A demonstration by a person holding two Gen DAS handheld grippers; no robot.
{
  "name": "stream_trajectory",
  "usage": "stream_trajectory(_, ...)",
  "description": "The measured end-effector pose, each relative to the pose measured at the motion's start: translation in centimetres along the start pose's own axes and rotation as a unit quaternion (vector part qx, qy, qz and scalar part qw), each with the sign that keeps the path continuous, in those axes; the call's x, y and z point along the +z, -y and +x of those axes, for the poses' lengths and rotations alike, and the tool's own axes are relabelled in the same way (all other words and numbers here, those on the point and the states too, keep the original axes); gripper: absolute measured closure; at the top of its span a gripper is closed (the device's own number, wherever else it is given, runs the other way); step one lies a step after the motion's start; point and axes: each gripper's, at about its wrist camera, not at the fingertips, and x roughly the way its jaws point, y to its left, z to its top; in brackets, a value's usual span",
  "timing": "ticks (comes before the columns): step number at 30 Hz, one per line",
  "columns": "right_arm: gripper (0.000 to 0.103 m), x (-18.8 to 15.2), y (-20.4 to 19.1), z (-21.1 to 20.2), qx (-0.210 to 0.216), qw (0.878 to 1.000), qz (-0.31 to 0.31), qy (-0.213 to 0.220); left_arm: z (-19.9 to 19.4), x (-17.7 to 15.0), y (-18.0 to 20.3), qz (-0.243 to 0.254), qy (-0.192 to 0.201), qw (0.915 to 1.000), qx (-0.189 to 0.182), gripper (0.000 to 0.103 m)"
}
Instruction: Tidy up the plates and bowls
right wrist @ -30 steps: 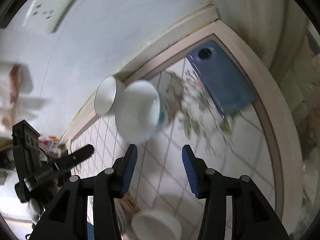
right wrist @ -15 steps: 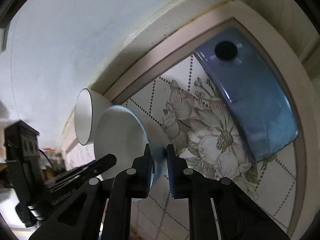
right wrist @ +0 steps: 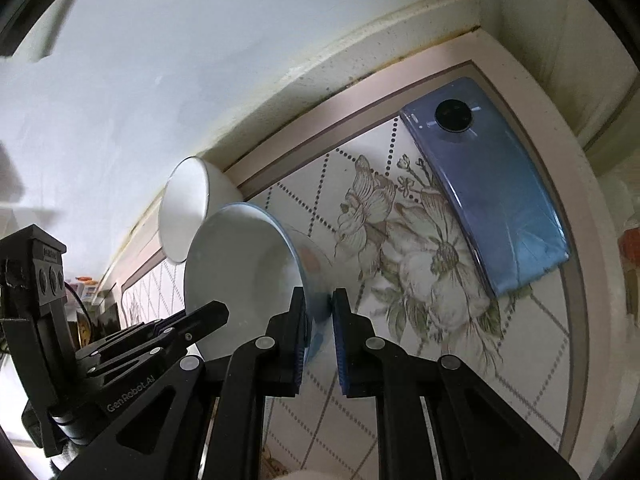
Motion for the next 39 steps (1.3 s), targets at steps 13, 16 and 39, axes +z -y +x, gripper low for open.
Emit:
stream_trajectory(13, 0.088, -12.2, -0.8, -7.0, 0.014, 1.000, -0.007, -0.006, -6.5, -10.8, 2.0, 0.039, 0.008, 0.9990, -0.019, 0.091)
stream_trajectory(16, 0.088, -15.2, -0.5, -7.8, 0.018, 1.000, -0.005, -0.014, -7.0, -13.6, 2.1, 0.044, 0.002, 0.9988, -0.024, 0.091)
stream_trajectory(39, 0.088, -23.0, 2.2, -4.6, -0.002, 0.997, 0.019, -0.069, -2.0, -19.6, 2.0, 0.051, -0.048, 0.9975, 0.002, 0.091)
